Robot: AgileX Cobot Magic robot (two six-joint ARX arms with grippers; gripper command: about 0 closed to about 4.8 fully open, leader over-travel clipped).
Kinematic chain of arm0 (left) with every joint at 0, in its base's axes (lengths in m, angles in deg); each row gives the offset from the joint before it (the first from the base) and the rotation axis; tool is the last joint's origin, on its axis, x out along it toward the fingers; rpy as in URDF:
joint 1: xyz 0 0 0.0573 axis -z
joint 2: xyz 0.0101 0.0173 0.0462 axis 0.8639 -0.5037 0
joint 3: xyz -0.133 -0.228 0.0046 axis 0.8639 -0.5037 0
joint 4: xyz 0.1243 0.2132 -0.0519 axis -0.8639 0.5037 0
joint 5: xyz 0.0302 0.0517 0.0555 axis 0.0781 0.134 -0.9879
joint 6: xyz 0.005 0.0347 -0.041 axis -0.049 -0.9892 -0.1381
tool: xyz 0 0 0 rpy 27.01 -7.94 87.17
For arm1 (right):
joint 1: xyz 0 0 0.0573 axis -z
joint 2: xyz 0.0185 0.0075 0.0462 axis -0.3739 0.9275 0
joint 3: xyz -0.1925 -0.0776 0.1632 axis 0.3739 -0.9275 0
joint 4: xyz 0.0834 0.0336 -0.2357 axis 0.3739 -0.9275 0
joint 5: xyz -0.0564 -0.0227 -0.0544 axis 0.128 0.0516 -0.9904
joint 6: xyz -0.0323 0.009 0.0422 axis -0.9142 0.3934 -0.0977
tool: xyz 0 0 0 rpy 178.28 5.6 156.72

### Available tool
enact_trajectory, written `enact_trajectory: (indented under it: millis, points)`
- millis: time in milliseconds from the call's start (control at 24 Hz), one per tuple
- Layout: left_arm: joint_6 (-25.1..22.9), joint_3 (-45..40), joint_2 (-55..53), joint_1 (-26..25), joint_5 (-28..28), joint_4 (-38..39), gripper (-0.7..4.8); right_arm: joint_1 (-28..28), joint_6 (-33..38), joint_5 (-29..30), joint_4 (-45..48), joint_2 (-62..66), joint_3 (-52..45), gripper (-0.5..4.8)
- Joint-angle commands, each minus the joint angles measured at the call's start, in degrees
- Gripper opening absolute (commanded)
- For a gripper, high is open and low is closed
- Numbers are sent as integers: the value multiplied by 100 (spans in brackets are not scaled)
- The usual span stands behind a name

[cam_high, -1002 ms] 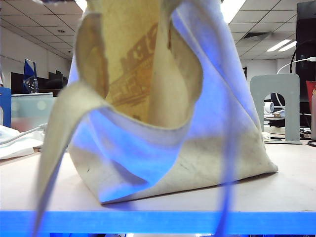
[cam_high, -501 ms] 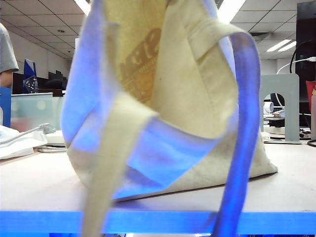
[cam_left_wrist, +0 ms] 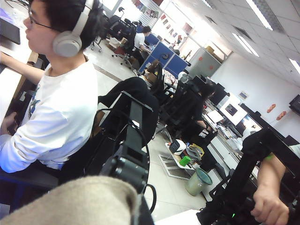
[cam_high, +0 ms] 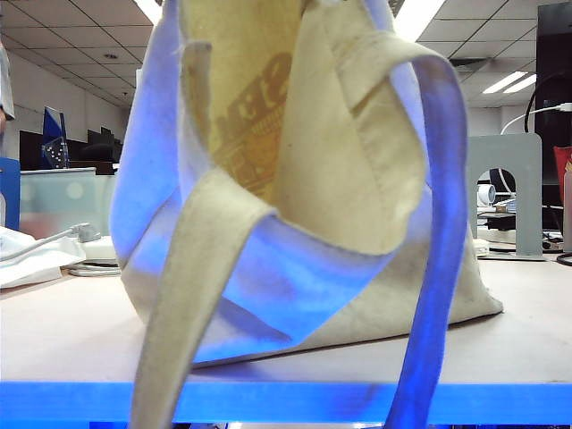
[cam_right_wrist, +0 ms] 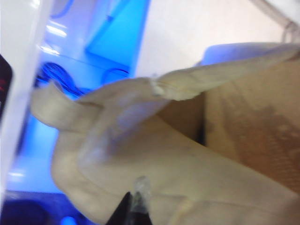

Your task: Take the glasses case out of the canvas bag and put it on the table.

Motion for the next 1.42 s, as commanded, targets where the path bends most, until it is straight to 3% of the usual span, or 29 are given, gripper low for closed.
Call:
enact_trajectory:
  millis: [42, 292, 668, 918, 1127, 1377, 1419]
  points:
    - [133, 24, 24, -11, 24, -103, -5, -184, -402, -343, 92, 122, 192, -6]
    - [138, 24, 24, -11, 33, -90, -5, -527, -688, -667, 199, 710, 389, -6]
    - [131, 24, 39, -9, 273, -116, -5, -400, -1062, -352, 1110, 1126, 433, -6]
    - [133, 24, 157, -9, 490, -133, -5, 590, -1045, -264, 1357, 1738, 433, -6]
    - [90, 24, 190, -11, 540, -142, -5, 1565, -1049, 437, 1257, 957, 435, -6]
    - [138, 24, 195, -9, 468, -232, -5, 2151, -986, 490, 1099, 1038, -90, -6]
    - [136, 24, 214, -4, 402, -275, -5, 2142, -726, 732, 1110, 1147, -168, -6]
